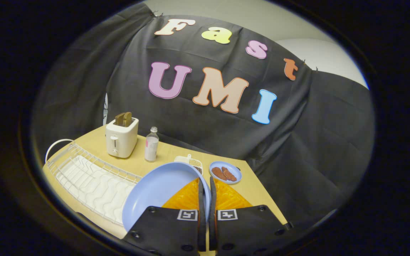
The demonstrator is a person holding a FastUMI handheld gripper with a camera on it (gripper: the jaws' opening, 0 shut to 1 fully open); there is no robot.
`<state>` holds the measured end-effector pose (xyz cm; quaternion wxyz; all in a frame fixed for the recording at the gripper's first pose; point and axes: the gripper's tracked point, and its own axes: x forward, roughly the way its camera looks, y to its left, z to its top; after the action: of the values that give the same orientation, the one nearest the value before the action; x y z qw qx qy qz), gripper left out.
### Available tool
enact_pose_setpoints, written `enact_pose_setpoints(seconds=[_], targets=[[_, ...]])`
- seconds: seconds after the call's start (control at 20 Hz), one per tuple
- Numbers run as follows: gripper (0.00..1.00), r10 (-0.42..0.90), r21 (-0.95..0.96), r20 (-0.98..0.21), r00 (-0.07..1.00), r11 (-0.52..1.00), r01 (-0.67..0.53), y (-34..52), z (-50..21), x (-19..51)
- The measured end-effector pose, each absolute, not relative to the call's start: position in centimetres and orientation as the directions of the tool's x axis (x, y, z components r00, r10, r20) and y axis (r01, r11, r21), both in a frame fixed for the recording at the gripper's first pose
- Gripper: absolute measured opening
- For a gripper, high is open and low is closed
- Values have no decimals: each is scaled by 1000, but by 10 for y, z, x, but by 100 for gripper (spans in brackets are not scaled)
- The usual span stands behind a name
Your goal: Take the plate from the dish rack, then take the spoon from the basket and place it into the plate.
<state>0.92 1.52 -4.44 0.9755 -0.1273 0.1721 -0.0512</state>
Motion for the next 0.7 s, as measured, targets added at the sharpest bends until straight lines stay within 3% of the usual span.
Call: enact_pose_setpoints(seconds=[0.7], targets=[[6, -83, -169, -464, 882, 986, 4, -34, -123, -28]])
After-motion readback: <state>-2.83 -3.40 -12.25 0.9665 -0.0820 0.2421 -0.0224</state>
